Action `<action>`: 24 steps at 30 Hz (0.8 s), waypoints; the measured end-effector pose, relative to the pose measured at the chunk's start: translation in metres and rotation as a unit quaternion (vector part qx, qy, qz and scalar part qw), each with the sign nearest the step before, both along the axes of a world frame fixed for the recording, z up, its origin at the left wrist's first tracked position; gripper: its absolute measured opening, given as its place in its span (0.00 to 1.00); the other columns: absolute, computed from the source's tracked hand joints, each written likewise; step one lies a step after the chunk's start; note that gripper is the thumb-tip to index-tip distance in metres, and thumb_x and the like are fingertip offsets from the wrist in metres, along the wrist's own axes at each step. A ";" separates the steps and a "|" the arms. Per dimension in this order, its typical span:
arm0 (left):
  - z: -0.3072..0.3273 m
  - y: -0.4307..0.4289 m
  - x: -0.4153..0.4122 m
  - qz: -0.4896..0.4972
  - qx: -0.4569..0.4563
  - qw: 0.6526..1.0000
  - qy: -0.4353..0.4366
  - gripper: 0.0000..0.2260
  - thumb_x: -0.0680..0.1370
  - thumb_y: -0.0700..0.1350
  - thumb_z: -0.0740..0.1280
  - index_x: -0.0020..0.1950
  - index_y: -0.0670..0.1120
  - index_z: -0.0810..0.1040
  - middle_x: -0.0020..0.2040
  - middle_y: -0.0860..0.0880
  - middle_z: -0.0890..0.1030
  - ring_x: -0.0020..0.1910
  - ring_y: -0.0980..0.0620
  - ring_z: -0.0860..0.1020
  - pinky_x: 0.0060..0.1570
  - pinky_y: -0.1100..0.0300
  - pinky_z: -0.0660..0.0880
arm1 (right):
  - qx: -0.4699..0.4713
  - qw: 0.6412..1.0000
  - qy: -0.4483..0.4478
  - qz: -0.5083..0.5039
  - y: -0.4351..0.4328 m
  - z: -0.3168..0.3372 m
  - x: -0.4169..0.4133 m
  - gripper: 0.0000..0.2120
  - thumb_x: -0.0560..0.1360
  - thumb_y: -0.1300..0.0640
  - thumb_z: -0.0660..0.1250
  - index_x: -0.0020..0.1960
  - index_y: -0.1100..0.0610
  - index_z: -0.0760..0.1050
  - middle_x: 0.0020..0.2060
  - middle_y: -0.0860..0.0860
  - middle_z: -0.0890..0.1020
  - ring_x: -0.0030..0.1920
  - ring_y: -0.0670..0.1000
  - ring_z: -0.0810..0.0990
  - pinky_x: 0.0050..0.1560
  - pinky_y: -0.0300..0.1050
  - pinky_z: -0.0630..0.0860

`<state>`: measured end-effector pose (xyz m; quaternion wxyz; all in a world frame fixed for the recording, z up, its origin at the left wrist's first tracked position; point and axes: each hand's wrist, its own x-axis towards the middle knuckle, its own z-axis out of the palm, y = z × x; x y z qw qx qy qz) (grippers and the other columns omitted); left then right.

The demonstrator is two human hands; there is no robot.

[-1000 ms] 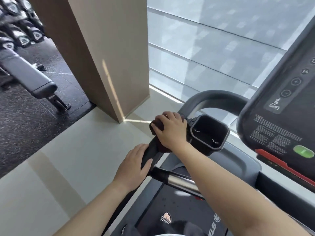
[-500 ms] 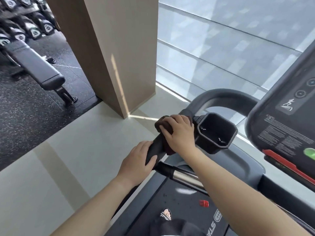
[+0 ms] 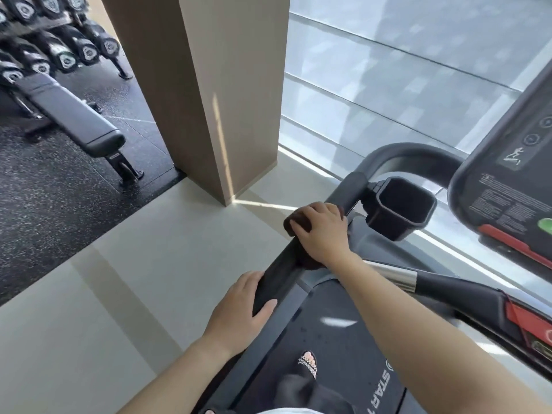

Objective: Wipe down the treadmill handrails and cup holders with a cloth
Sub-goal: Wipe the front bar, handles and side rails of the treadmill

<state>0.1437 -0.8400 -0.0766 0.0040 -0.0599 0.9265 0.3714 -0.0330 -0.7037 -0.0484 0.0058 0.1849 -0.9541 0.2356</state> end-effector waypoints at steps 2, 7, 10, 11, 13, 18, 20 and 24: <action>-0.001 -0.008 0.014 0.002 0.019 1.000 0.001 0.22 0.75 0.60 0.58 0.67 0.54 0.65 0.61 0.60 0.70 0.58 0.61 0.70 0.56 0.65 0.70 | -0.018 1.000 0.008 -0.002 -0.008 -0.001 0.032 0.13 0.73 0.45 0.65 0.54 0.48 0.77 0.55 0.47 0.78 0.61 0.55 0.69 0.58 0.54 0.63; -0.001 -0.021 0.036 0.000 0.061 0.998 0.007 0.17 0.74 0.60 0.59 0.61 0.58 0.68 0.55 0.61 0.72 0.52 0.63 0.72 0.51 0.64 0.72 | -0.029 0.998 0.015 -0.053 -0.037 -0.003 0.093 0.14 0.71 0.44 0.65 0.54 0.46 0.77 0.55 0.45 0.77 0.61 0.52 0.68 0.59 0.52 0.61; -0.002 -0.023 0.037 -0.004 0.067 0.998 0.004 0.17 0.73 0.60 0.58 0.60 0.56 0.69 0.54 0.59 0.73 0.51 0.61 0.73 0.50 0.63 0.73 | -0.042 0.995 0.019 -0.085 -0.043 -0.004 0.102 0.14 0.71 0.42 0.65 0.54 0.46 0.77 0.56 0.45 0.76 0.62 0.50 0.67 0.60 0.51 0.60; -0.003 -0.023 0.036 -0.006 0.065 0.998 0.004 0.17 0.73 0.60 0.58 0.60 0.56 0.69 0.54 0.58 0.73 0.50 0.60 0.73 0.49 0.63 0.73 | -0.047 0.995 0.019 -0.090 -0.044 -0.005 0.102 0.13 0.72 0.42 0.65 0.53 0.47 0.77 0.56 0.45 0.76 0.62 0.50 0.67 0.61 0.51 0.60; -0.003 -0.023 0.035 -0.008 0.064 0.998 0.004 0.18 0.73 0.59 0.58 0.60 0.54 0.69 0.53 0.57 0.73 0.50 0.58 0.73 0.49 0.61 0.73 | -0.052 0.994 0.018 -0.093 -0.043 -0.005 0.100 0.13 0.72 0.43 0.66 0.53 0.47 0.78 0.56 0.45 0.77 0.62 0.50 0.66 0.62 0.50 0.59; -0.004 -0.023 0.035 -0.008 0.053 0.999 -0.004 0.20 0.73 0.59 0.59 0.62 0.52 0.68 0.56 0.56 0.73 0.54 0.57 0.73 0.53 0.61 0.72 | -0.064 0.991 0.016 -0.116 -0.042 -0.007 0.079 0.12 0.72 0.43 0.65 0.52 0.47 0.78 0.54 0.45 0.77 0.61 0.51 0.66 0.62 0.51 0.61; -0.005 -0.023 0.034 -0.006 0.043 0.999 -0.008 0.21 0.73 0.59 0.59 0.64 0.52 0.68 0.57 0.57 0.73 0.55 0.58 0.72 0.53 0.64 0.69 | -0.058 0.990 0.012 -0.126 -0.039 -0.006 0.064 0.12 0.73 0.42 0.64 0.52 0.47 0.78 0.55 0.45 0.77 0.61 0.51 0.65 0.62 0.53 0.61; -0.002 -0.022 0.035 -0.001 0.032 0.999 -0.030 0.23 0.74 0.60 0.58 0.66 0.53 0.66 0.58 0.58 0.73 0.55 0.60 0.70 0.53 0.68 0.66 | -0.039 0.992 -0.010 -0.122 -0.035 0.001 0.038 0.14 0.73 0.43 0.64 0.54 0.48 0.78 0.56 0.47 0.77 0.63 0.54 0.66 0.62 0.56 0.60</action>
